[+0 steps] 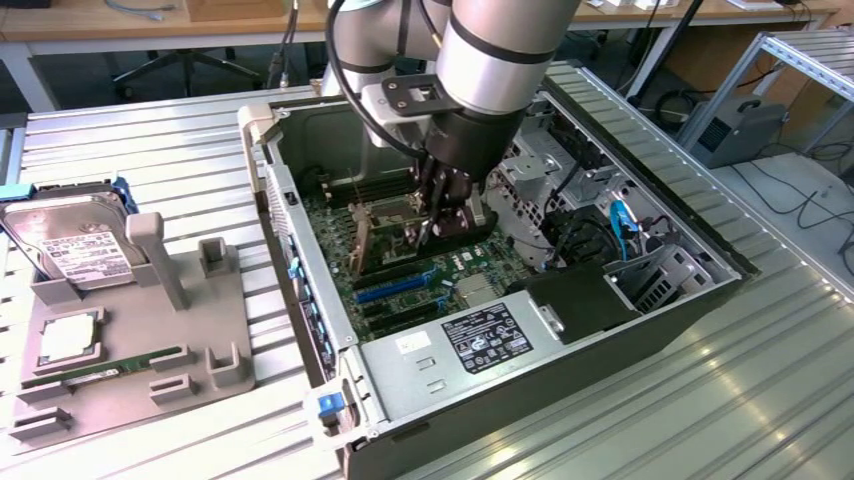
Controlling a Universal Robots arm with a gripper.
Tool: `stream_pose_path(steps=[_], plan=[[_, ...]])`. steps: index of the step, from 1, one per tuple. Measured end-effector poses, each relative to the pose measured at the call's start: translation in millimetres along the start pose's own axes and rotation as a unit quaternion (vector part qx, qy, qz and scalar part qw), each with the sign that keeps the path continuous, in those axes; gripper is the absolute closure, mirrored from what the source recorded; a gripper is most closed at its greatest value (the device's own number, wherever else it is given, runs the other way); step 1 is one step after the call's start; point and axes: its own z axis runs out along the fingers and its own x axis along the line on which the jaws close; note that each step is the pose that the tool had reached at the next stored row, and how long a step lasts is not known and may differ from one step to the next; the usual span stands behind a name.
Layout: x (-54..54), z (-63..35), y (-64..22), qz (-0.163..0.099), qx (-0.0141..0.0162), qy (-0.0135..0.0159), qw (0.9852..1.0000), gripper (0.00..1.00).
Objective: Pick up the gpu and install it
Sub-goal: 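Insert the gpu into the slot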
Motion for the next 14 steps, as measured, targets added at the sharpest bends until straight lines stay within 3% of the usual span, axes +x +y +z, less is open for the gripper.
stream_pose_path(steps=[14], plan=[[3.4,0.2,1.3,0.000,0.0000,0.0000,1.0000,0.73]])
